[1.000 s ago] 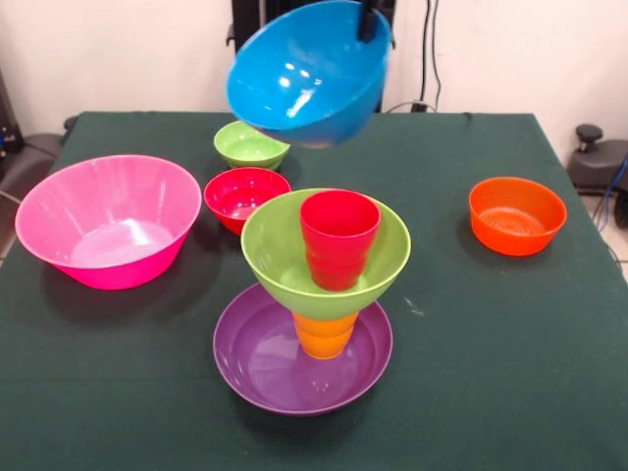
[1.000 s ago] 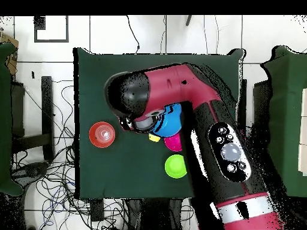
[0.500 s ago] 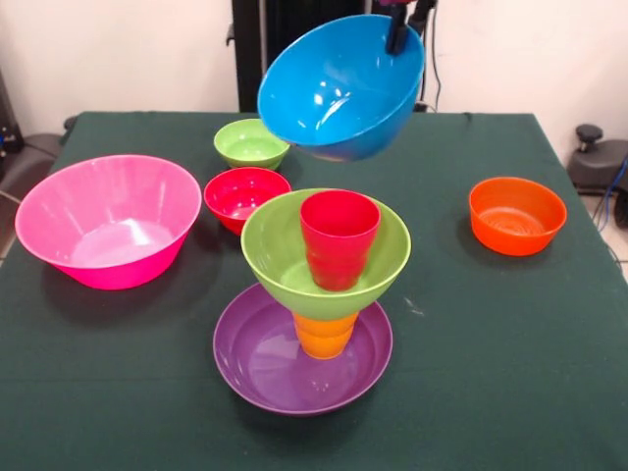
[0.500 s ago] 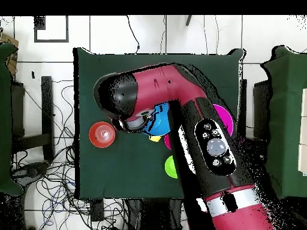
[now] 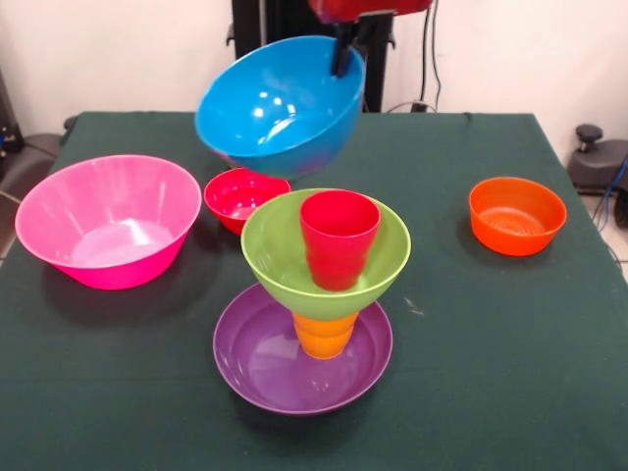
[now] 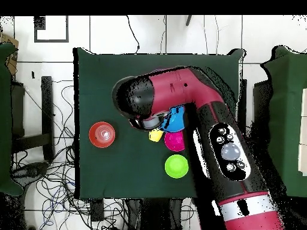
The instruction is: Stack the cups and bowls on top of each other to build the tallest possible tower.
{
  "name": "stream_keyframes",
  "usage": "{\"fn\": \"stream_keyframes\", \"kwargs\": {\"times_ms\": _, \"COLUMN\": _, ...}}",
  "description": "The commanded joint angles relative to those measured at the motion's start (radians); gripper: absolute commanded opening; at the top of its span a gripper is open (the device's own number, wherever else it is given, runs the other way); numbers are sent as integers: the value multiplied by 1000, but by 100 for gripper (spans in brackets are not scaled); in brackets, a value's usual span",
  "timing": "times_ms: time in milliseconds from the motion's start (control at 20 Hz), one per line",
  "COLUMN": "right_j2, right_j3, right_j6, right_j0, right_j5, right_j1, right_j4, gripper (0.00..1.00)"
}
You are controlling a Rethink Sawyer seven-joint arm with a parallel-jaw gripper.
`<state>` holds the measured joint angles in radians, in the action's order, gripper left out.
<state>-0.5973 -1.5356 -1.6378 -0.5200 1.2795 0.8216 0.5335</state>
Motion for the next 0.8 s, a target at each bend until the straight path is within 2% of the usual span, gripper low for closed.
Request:
{"fn": "stream_keyframes", "kwargs": {"times_ms": 50, "right_j2": 56, "right_j3": -3, "right_j6": 35, "right_j0": -24, "right_j5": -100, "right_j1": -82, "right_j4": 81, "gripper": 0}}
{"fn": "stream_keyframes", "kwargs": {"times_ms": 400, "right_j2": 62, "right_j3": 38, "right_j6": -39, "right_j0": 15, "right_j5": -106, "right_j1": -117, "right_j4": 50, "gripper": 0}}
{"fn": "stream_keyframes", "kwargs": {"times_ms": 800, "right_j2": 62, "right_j3": 84, "right_j6": -106, "right_j0": 71, "right_j5": -51, "right_j1": -135, "right_j4": -21, "gripper": 0}}
